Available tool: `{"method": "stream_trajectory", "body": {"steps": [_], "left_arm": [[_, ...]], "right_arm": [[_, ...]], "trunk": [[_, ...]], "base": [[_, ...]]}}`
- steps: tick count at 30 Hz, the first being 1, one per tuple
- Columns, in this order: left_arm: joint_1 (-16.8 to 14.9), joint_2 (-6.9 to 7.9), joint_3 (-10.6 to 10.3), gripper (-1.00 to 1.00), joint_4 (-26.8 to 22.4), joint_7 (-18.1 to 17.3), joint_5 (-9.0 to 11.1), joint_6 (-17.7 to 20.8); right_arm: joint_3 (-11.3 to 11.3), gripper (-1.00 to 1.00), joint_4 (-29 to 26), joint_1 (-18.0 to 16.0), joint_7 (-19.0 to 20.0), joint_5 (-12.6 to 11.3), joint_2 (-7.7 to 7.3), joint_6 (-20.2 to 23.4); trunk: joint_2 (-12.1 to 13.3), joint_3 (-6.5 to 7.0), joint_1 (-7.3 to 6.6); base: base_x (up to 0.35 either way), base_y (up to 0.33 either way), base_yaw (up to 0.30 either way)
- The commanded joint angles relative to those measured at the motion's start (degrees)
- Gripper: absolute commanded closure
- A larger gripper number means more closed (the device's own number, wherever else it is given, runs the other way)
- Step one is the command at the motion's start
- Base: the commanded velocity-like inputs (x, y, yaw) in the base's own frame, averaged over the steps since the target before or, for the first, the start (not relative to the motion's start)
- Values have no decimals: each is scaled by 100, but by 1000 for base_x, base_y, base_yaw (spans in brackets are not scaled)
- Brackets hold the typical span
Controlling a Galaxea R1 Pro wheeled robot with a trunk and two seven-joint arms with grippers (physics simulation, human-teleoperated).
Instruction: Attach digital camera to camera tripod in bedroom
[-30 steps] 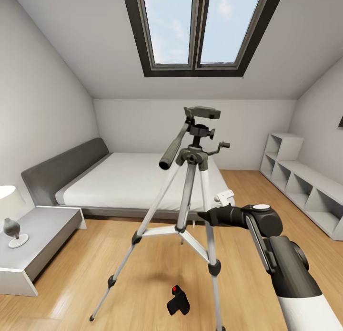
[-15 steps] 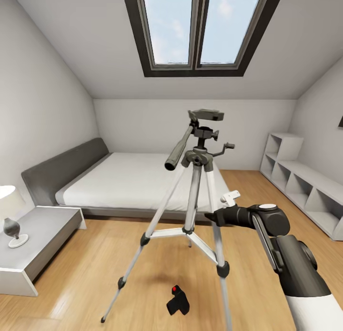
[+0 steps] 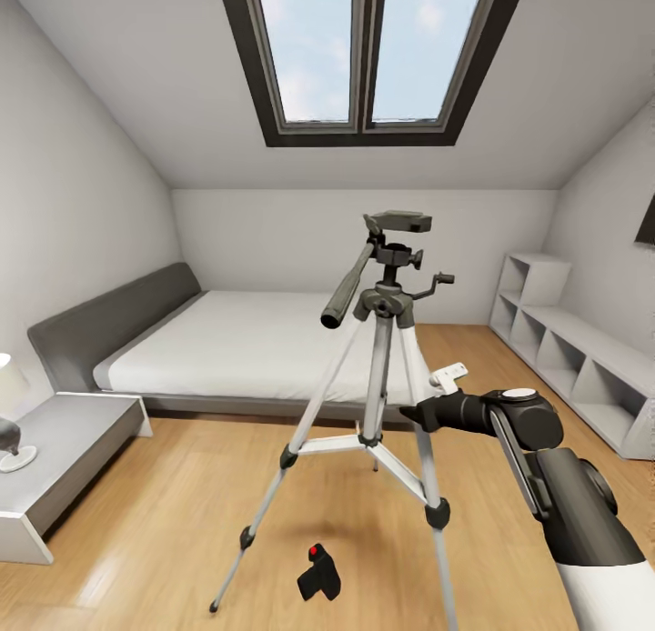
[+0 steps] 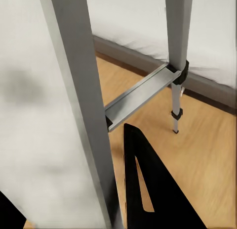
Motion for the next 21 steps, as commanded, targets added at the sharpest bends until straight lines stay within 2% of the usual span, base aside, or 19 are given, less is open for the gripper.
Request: {"method": "stream_trajectory", "body": {"steps": [1,21], "left_arm": [[1,-2,19,-100,-4,-2,53,-9],[1,-29,19,-100,2,6,61,-3]], "right_arm": [[4,100,-6,-5,50,34,-10,10],[12,100,-6,-5,60,36,-40,10]], "trunk": [[-3,-5,0],[-3,-5,0]], "base": [[0,-277,0],[0,-282,0]]}}
